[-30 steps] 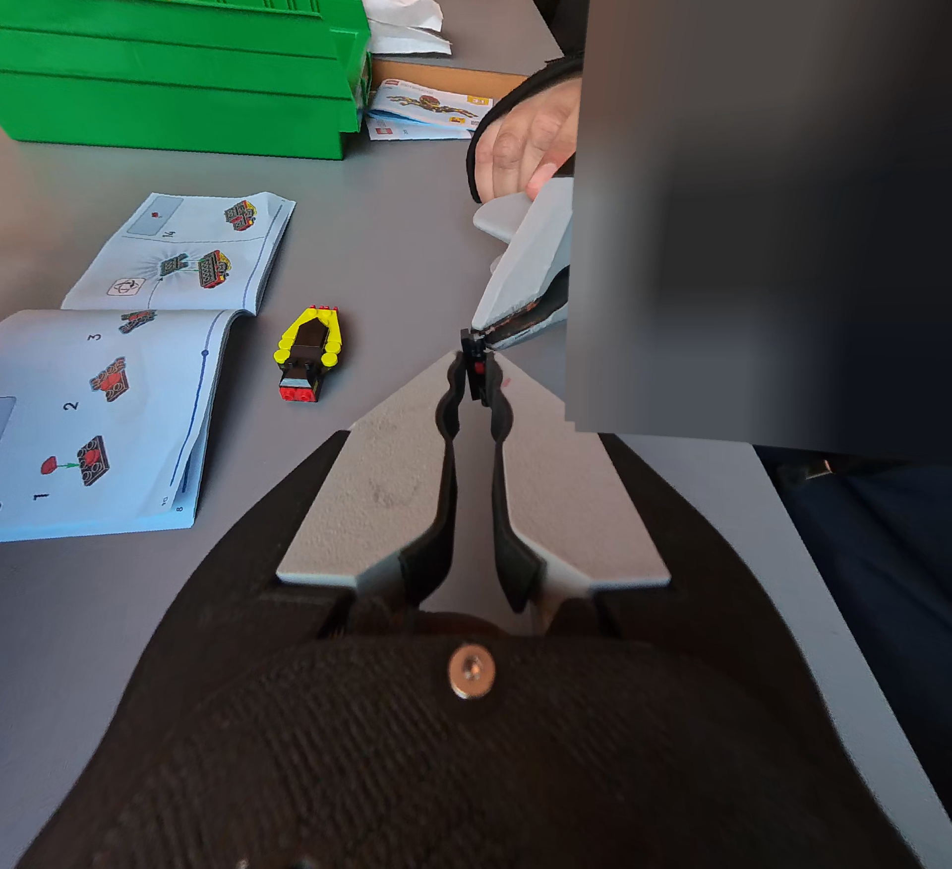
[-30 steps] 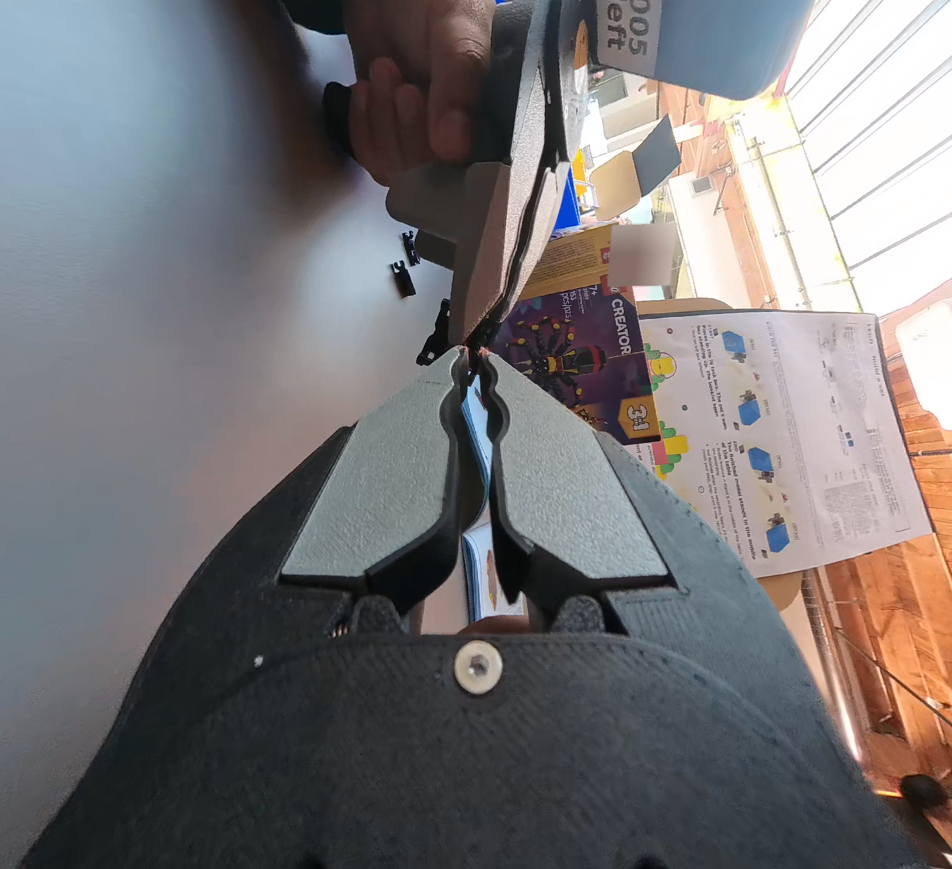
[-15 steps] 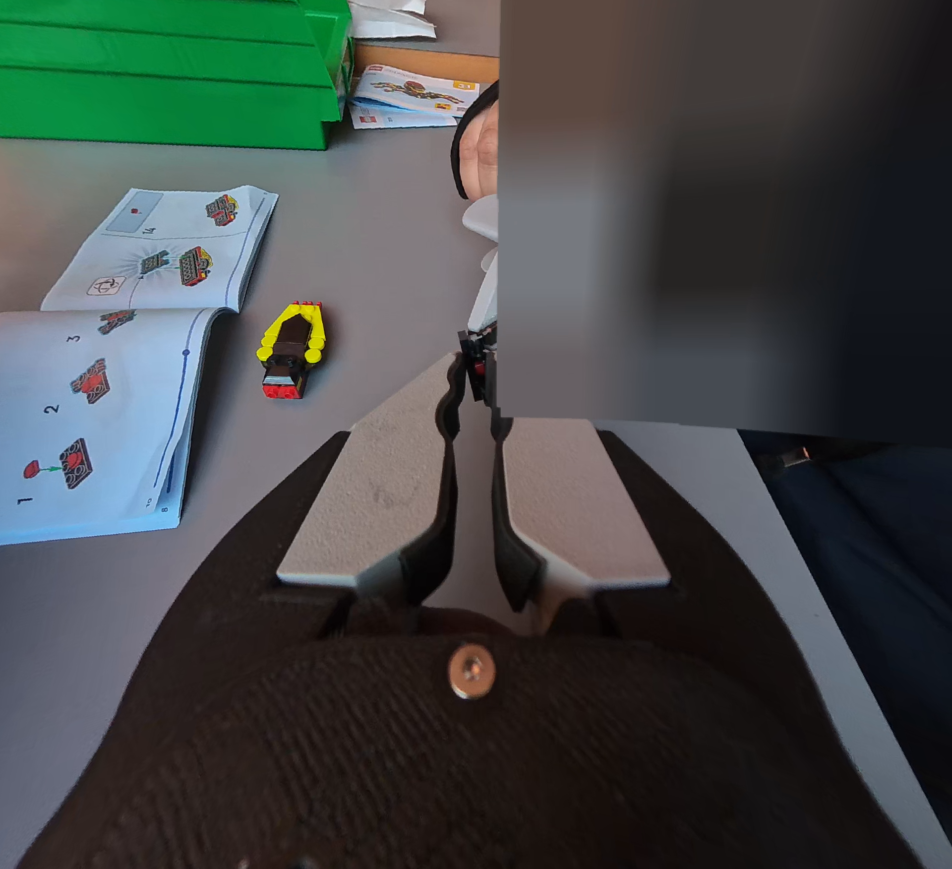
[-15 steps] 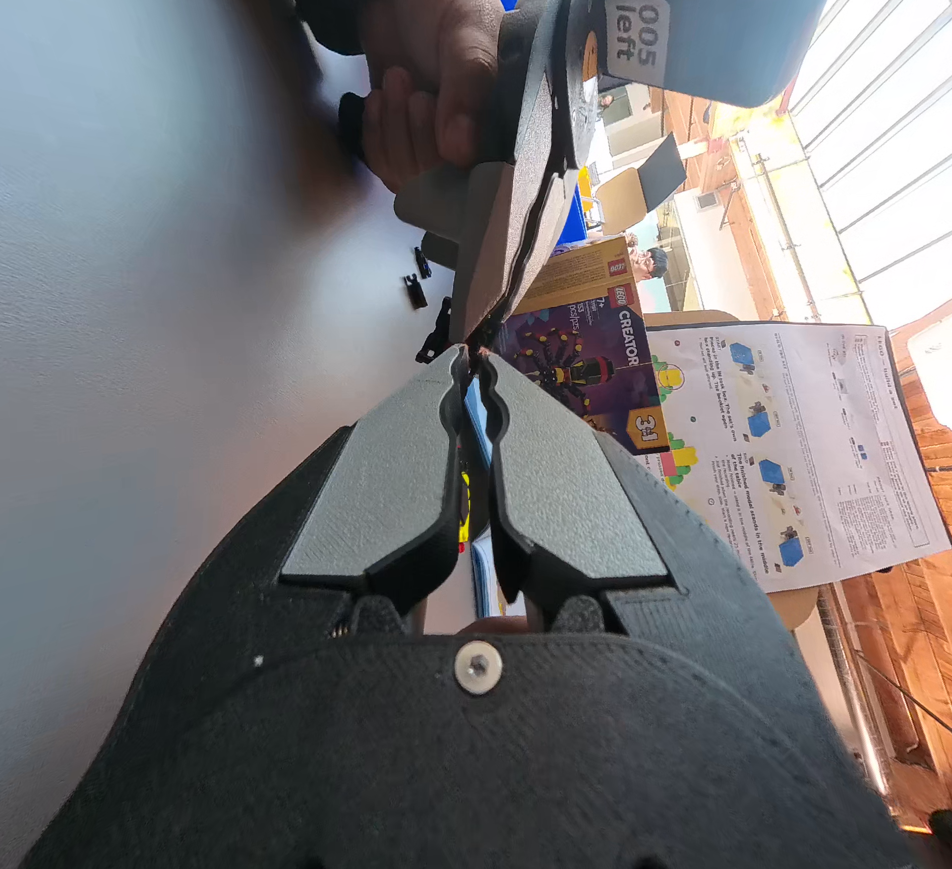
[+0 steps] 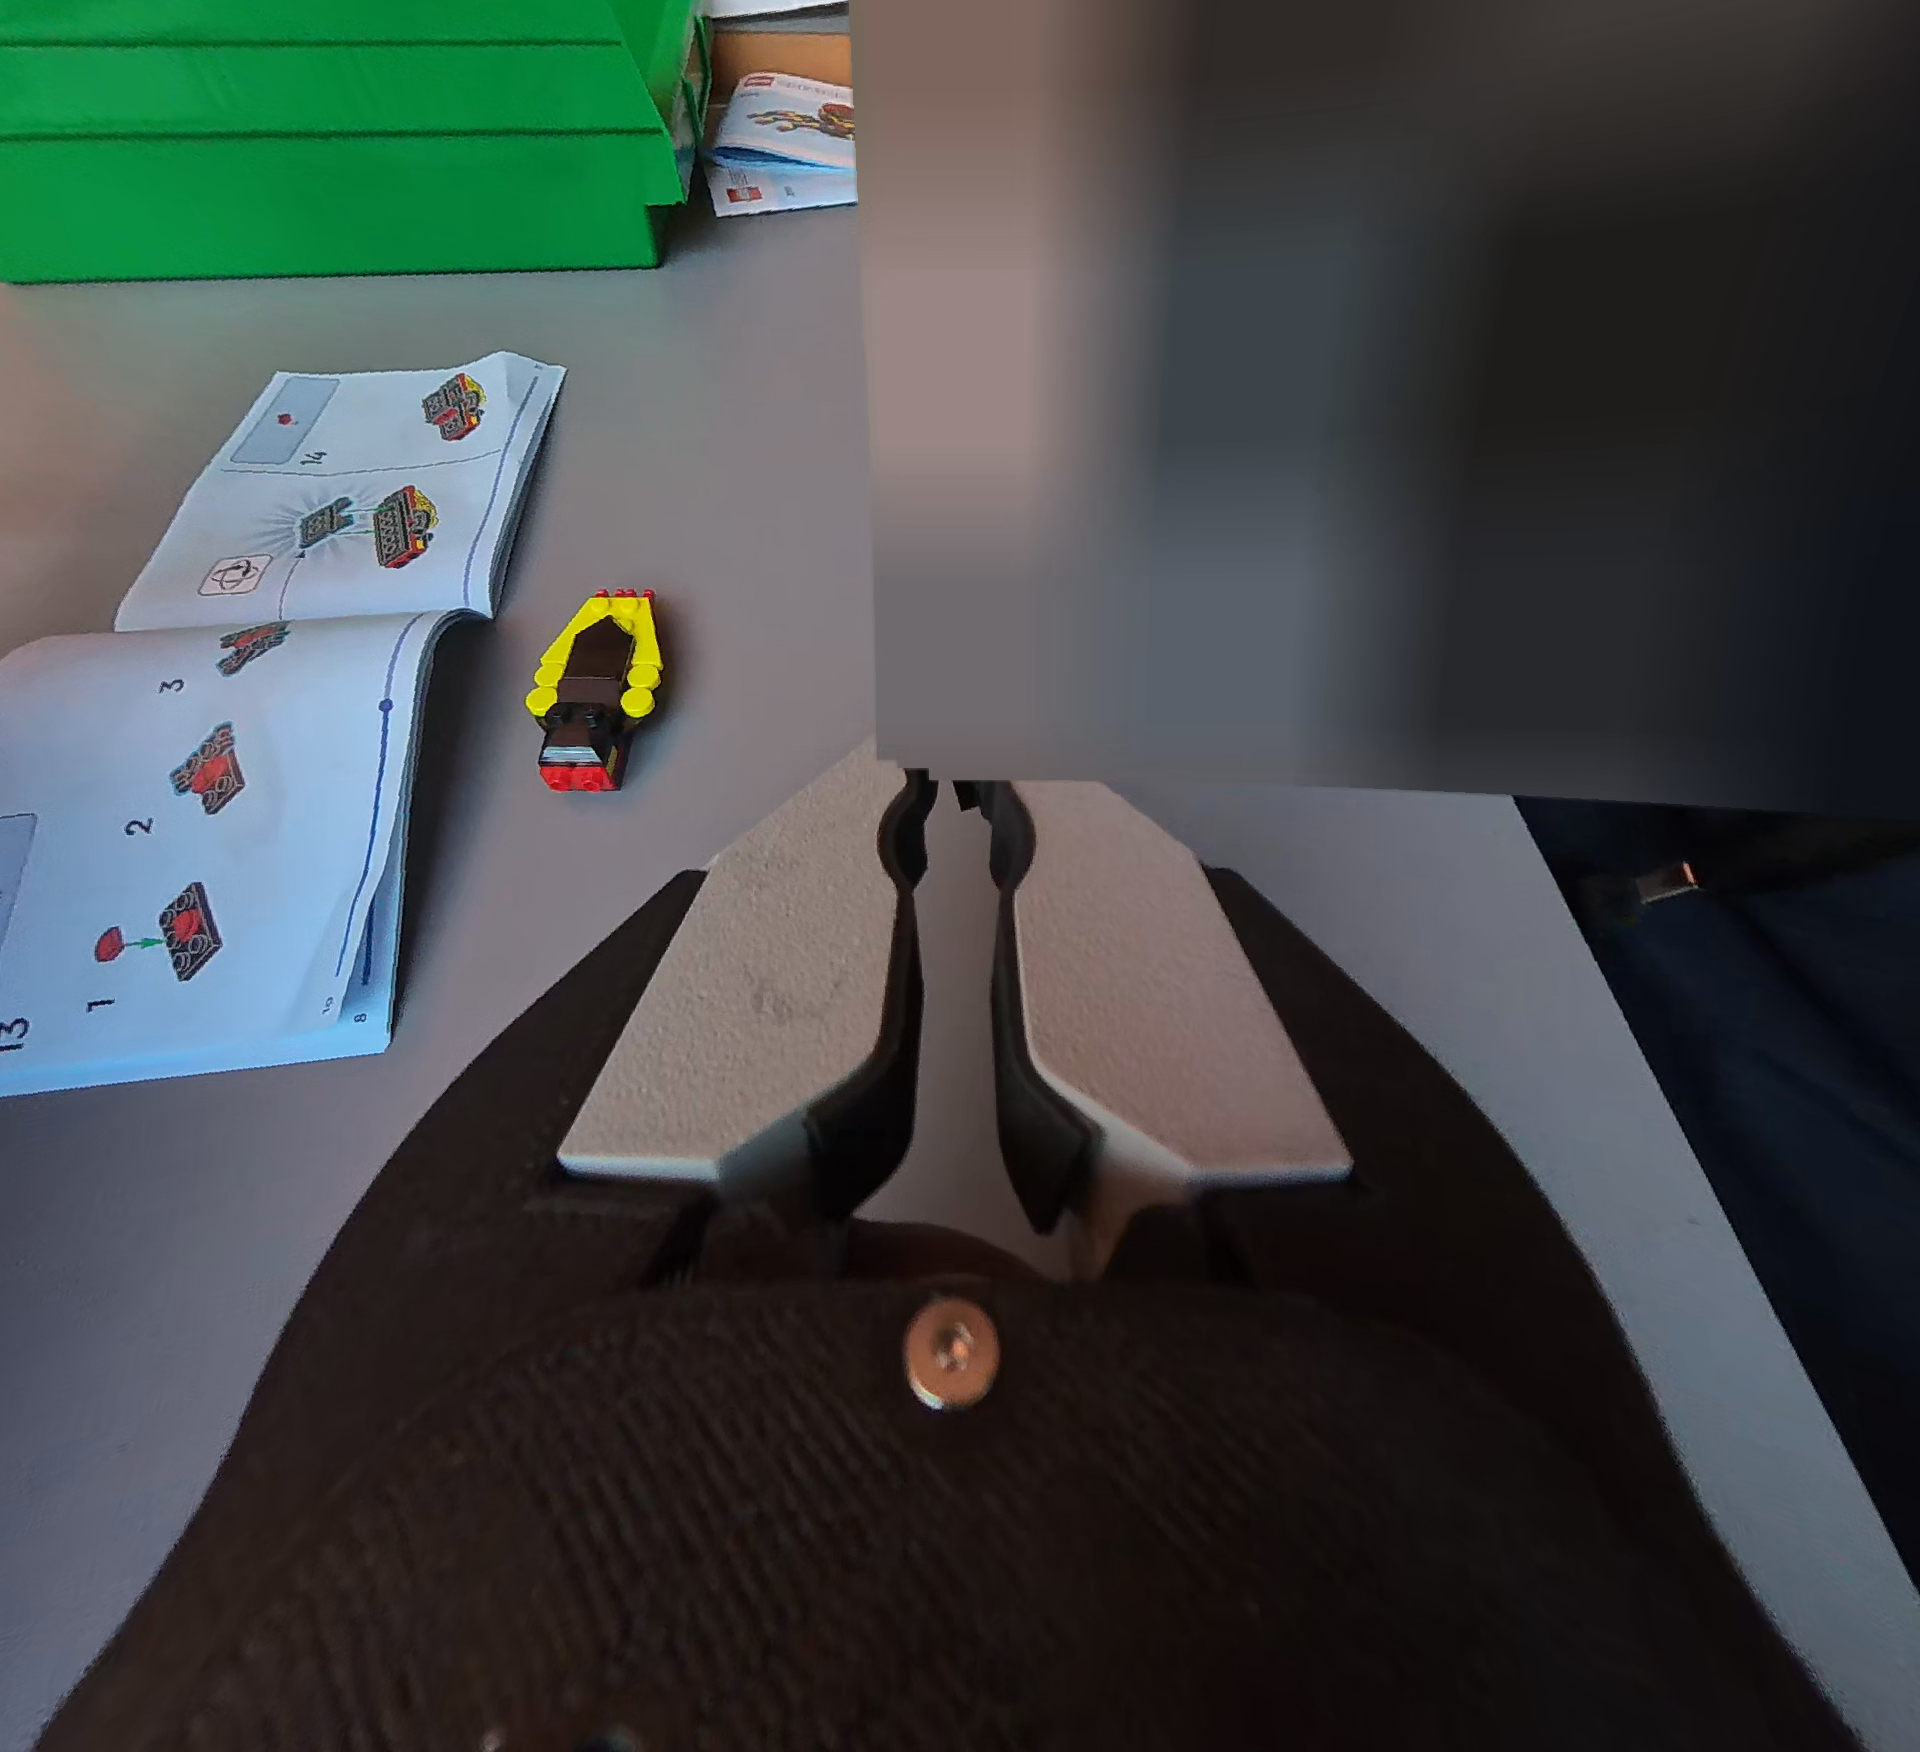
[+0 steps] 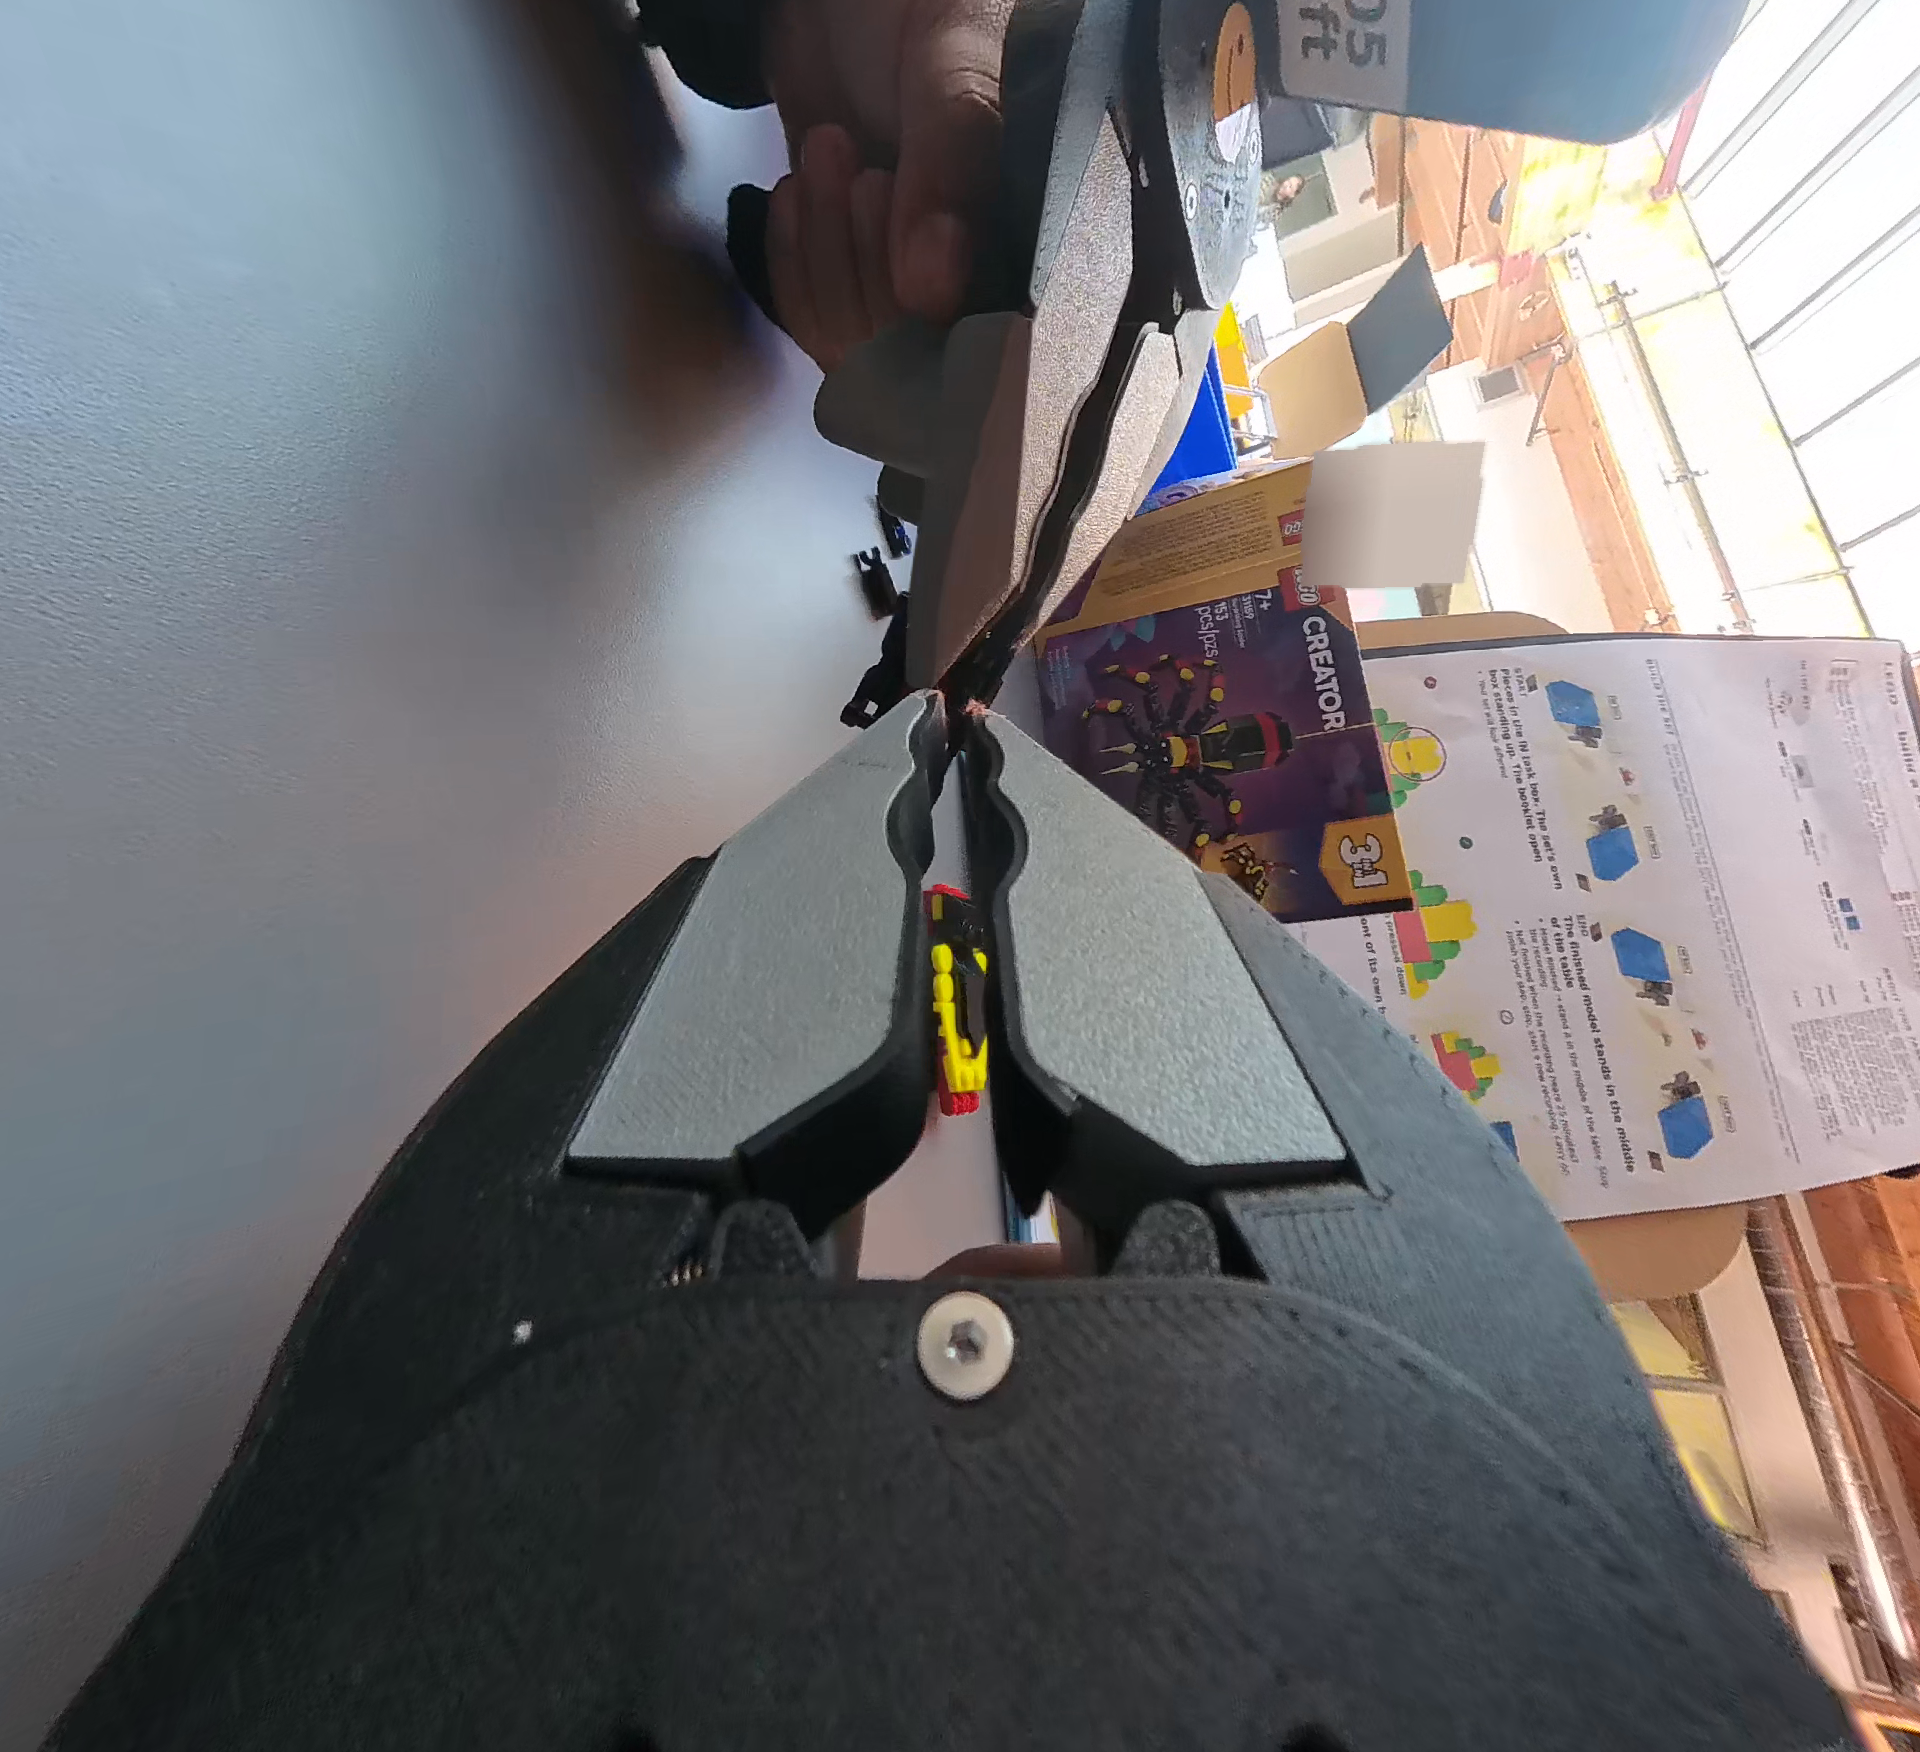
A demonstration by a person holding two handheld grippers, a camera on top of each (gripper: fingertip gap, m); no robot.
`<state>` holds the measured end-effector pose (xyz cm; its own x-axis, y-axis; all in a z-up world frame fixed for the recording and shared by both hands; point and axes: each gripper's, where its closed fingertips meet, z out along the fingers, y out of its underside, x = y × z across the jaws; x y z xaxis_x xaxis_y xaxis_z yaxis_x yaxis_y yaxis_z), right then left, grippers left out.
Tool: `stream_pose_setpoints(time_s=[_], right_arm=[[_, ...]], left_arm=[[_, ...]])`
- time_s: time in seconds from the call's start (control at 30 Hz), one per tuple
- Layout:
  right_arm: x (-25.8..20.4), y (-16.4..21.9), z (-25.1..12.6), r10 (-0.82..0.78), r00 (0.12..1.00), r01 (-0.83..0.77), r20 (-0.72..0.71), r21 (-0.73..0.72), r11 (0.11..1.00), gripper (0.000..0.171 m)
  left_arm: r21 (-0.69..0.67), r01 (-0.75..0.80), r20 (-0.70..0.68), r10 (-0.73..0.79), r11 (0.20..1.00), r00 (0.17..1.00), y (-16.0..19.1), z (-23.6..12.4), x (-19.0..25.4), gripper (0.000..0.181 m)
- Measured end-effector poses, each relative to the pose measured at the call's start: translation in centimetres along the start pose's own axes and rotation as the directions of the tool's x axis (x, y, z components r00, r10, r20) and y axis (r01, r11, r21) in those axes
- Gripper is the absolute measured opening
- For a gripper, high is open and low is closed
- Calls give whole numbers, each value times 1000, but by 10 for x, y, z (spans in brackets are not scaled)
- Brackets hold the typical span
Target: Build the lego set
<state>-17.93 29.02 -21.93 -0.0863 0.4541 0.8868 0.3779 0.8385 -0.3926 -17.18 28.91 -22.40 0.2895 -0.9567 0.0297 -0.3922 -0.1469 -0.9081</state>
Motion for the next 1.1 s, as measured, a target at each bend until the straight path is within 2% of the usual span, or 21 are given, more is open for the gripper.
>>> stream_pose_setpoints(time_s=[0.17,0.37,0.73,0.9,1.0,1.1], right_arm=[[0,0,1,-4,1000,4,-7,2,1000,0],[9,2,2,31,998,-31,-63,6,1000,1],[10,6,2,266,963,-268,36,42,963,4],[12,8,2,385,918,-390,91,50,919,14],[12,8,1,451,883,-461,131,57,886,13],[12,1,-2,553,803,-581,222,87,809,15]], left_arm=[[-3,-7,5,7,1000,1000,1,0,-1,5],[44,54,20,-55,998,998,-5,-2,-9,4],[58,132,16,-133,990,991,-5,0,-13,5],[72,145,4,-146,987,989,-7,-1,-12,5],[72,141,-1,-141,987,990,-6,-1,-11,5],[81,77,-5,-77,994,997,-8,-1,-6,4]])
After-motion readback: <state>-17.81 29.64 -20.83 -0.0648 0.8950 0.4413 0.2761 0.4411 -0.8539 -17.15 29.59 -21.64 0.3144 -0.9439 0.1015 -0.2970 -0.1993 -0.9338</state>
